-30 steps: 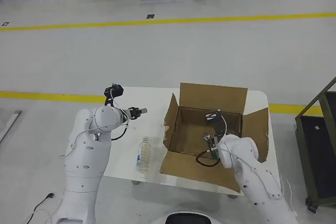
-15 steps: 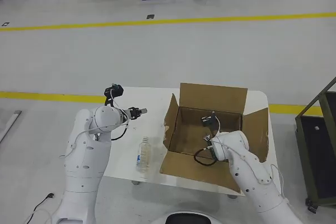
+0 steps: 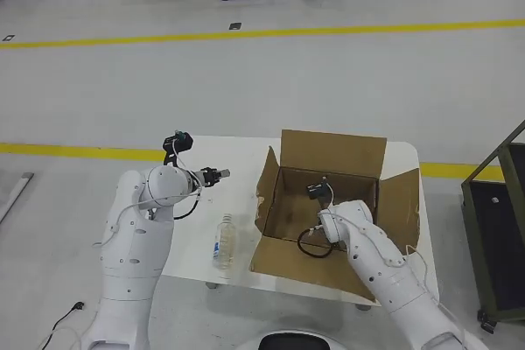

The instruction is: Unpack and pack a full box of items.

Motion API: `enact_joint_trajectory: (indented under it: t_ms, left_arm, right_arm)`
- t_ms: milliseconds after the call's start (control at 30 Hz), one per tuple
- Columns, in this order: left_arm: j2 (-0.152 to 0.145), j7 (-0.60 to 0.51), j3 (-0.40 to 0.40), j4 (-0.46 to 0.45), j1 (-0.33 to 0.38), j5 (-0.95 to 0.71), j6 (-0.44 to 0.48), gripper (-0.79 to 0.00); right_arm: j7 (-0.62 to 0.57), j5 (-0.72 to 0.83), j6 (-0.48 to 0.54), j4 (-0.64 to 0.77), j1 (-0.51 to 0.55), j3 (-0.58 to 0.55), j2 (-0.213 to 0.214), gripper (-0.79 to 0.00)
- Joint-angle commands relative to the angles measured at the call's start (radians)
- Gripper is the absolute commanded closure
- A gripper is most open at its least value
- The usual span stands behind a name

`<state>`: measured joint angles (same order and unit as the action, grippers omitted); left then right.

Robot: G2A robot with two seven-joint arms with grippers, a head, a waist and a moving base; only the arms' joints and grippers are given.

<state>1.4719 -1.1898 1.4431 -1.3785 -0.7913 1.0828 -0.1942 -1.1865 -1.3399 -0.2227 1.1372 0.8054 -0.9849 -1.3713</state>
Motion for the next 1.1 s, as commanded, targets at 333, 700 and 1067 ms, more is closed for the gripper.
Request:
enact_joint_trajectory:
  t_ms: [333, 700, 1067]
  left_arm:
    - [0.0, 0.0, 0.0, 0.0, 0.0, 0.0, 0.0, -0.785]
    - [0.0, 0.0, 0.0, 0.0, 0.0, 0.0, 0.0, -0.785]
    - [0.0, 0.0, 0.0, 0.0, 0.0, 0.0, 0.0, -0.785]
  right_arm:
    - [0.065, 0.058, -0.007, -0.199, -0.08, 0.041, -0.043, -0.268]
    - [0.1, 0.096, -0.007, -0.303, -0.115, 0.062, -0.073, -0.268]
    - [0.121, 0.169, 0.048, -0.324, -0.129, 0.044, -0.088, -0.271]
